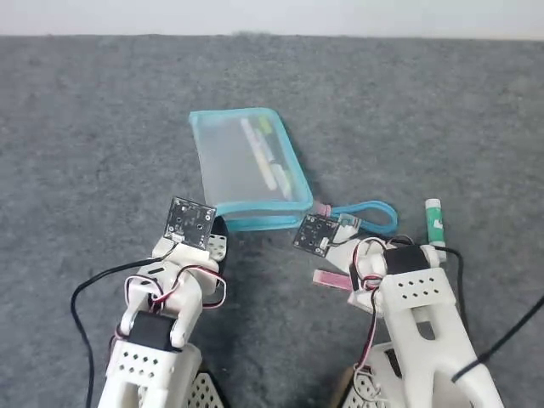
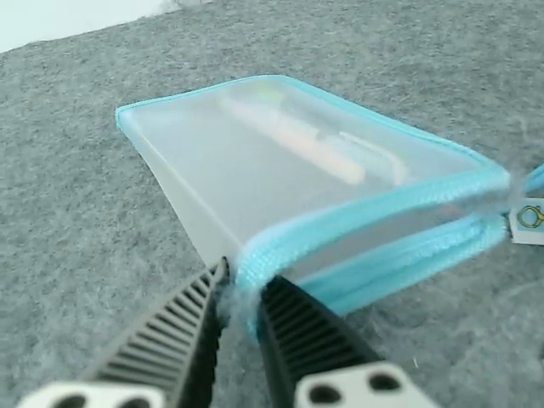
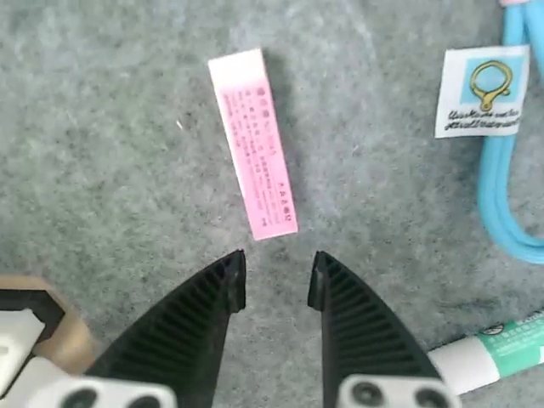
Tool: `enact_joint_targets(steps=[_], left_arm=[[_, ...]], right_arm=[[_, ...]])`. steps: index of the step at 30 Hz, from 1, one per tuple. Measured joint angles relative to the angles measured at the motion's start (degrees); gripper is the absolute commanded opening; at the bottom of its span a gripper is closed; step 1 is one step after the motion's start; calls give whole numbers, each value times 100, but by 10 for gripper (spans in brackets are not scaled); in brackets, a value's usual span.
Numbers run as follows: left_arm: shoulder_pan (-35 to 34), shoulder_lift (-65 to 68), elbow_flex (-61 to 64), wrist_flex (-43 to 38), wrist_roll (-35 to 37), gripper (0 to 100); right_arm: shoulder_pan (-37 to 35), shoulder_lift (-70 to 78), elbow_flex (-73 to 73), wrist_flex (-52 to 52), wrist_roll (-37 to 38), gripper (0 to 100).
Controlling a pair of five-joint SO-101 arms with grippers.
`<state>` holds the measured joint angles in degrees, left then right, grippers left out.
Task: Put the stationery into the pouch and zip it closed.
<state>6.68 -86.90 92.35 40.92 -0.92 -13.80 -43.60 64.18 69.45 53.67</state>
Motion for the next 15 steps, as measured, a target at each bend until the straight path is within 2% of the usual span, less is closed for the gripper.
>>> enact_joint_targets(steps=[15], left_arm=[[0,0,79,0,-18,12]], right_arm=[[-9,0,62,-598,422,131]])
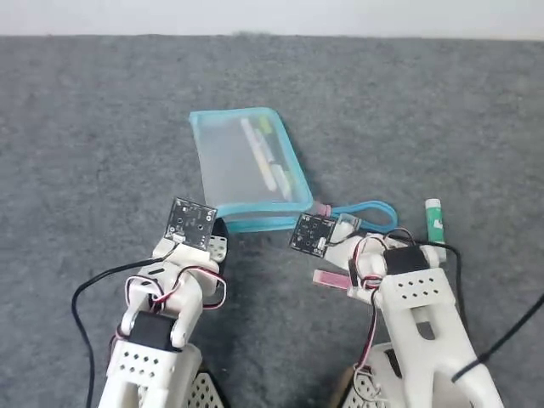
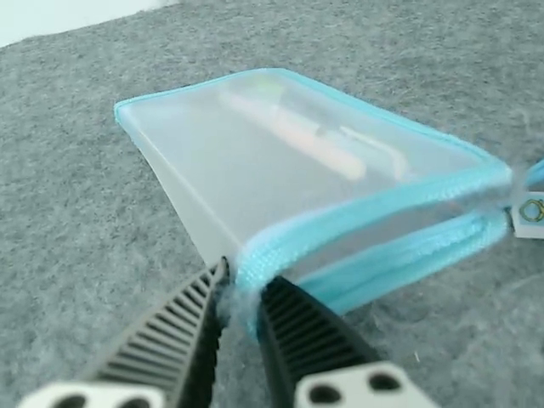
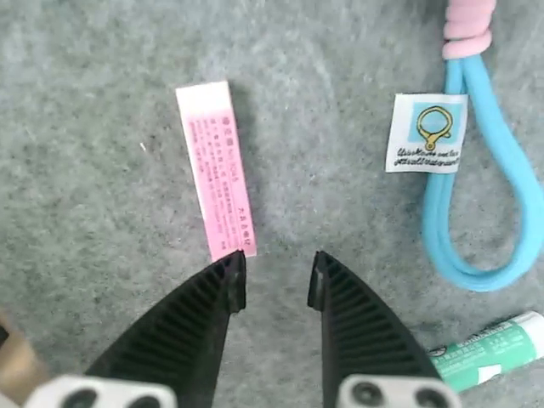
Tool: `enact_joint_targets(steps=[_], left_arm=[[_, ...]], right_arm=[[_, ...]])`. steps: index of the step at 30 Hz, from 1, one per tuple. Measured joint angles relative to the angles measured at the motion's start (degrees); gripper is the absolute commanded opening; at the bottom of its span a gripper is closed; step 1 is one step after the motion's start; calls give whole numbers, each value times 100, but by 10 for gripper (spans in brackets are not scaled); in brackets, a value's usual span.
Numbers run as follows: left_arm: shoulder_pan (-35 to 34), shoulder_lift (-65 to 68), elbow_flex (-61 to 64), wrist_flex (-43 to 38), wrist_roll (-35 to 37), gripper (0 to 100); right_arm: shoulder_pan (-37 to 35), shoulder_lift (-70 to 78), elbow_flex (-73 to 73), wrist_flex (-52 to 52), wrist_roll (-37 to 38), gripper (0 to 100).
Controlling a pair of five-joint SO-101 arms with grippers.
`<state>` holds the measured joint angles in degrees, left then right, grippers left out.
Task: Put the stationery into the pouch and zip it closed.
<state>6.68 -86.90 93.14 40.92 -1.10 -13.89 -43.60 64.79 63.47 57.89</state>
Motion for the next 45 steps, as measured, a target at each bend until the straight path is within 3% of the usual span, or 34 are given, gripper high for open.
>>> enact_joint_targets(steps=[11,20,24,38,45], left_arm=[[0,0,0,0,-9,12],[0,0,0,0,-9,12],[0,0,0,0,-9,12],[0,0,0,-9,-9,12],[0,0,0,-9,-9,12]], right_arm=[[-404,53,387,-185,26,131],[-457,1116,387,-941,26,120],[-457,1371,369,-1046,0,15],[-123,1899,-545,-422,-2848,7],[-202,1415,-1644,818,-3095,7]])
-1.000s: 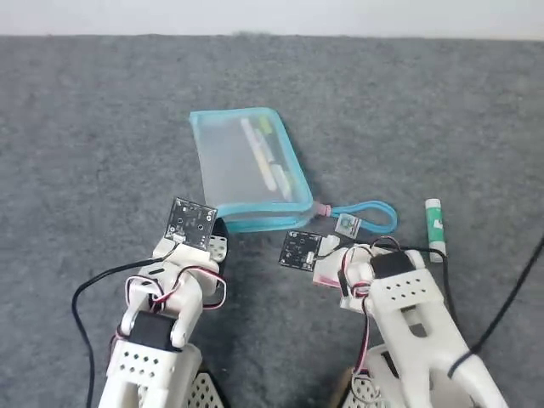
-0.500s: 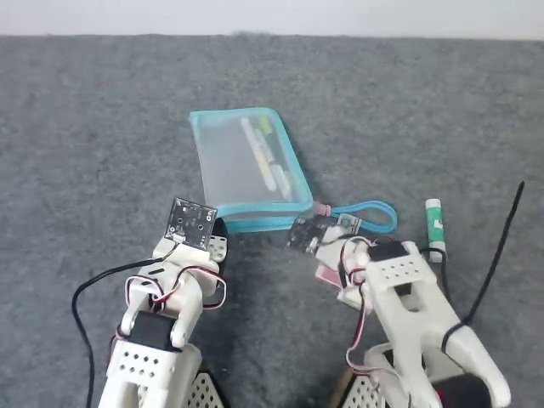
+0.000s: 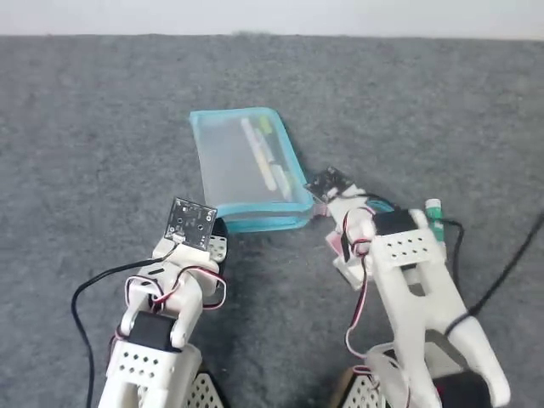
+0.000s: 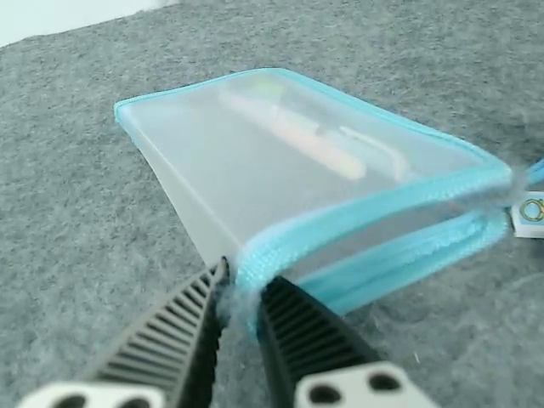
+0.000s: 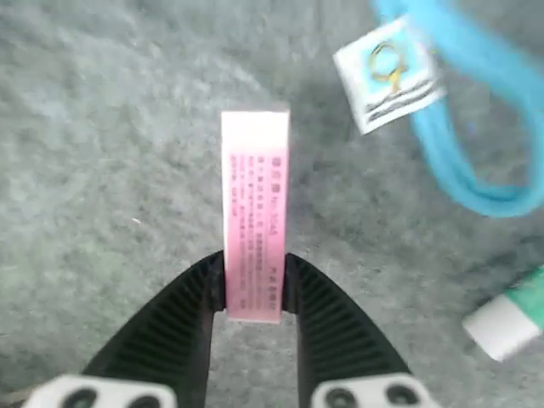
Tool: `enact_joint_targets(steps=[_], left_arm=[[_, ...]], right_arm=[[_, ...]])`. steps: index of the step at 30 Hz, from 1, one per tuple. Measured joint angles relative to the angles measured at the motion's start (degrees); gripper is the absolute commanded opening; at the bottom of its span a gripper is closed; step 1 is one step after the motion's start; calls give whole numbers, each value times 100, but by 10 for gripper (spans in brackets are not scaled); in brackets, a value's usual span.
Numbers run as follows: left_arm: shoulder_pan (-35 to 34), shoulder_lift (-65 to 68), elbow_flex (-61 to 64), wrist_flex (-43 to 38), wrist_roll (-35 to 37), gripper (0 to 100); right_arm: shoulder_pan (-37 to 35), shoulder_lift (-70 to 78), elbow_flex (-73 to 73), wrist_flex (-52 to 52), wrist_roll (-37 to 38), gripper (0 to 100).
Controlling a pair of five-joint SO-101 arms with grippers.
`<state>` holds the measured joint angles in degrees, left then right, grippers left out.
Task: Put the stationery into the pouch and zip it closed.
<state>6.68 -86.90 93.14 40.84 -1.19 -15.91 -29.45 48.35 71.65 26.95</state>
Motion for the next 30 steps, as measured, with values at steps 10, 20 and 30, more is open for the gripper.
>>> enact_joint_targets(steps=[10,20,30], left_arm=[[0,0,0,0,0,12],[0,0,0,0,0,12],[0,0,0,0,0,12]], right_arm=[[-2356,-1213,-325,835,-519,6],[-2295,1011,-2233,844,-782,6],[-2110,3244,-4079,993,-897,6]])
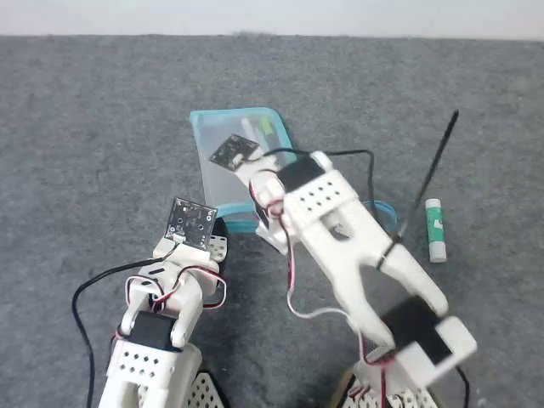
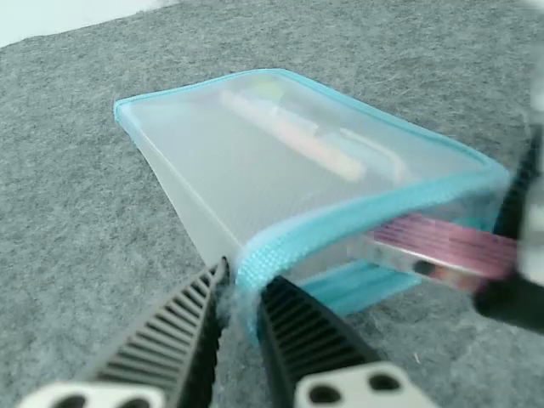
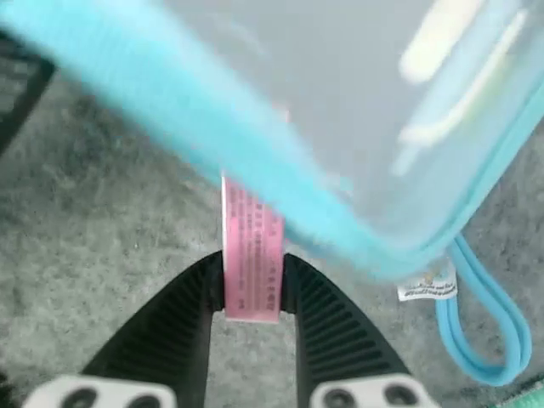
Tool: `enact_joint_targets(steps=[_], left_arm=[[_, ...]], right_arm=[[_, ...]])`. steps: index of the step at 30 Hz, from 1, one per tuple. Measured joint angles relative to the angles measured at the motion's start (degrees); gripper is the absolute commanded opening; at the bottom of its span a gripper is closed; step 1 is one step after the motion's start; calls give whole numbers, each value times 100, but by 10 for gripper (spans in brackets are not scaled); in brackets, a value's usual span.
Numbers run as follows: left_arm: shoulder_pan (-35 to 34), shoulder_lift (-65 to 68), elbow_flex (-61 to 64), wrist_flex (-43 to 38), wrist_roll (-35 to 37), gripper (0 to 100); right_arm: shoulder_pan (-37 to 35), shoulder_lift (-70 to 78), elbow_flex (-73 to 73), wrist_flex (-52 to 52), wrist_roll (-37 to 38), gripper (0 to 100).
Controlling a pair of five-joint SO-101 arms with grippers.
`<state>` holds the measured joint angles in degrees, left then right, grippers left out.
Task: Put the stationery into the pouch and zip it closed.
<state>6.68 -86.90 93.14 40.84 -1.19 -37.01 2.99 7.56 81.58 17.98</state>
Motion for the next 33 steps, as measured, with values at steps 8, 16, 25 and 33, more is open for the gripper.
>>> enact_joint_targets(steps=[8,16,25,33], left_arm=[[484,0,-9,18,-211,12],[554,0,-9,18,-229,12],[554,0,-9,18,-229,12],[589,-44,-26,18,-229,12]], right_arm=[[114,1257,-1873,1134,-747,12],[211,2611,-3824,1925,-1020,172],[202,2418,-4062,1925,-1029,163],[220,1152,-3473,1899,-853,162]])
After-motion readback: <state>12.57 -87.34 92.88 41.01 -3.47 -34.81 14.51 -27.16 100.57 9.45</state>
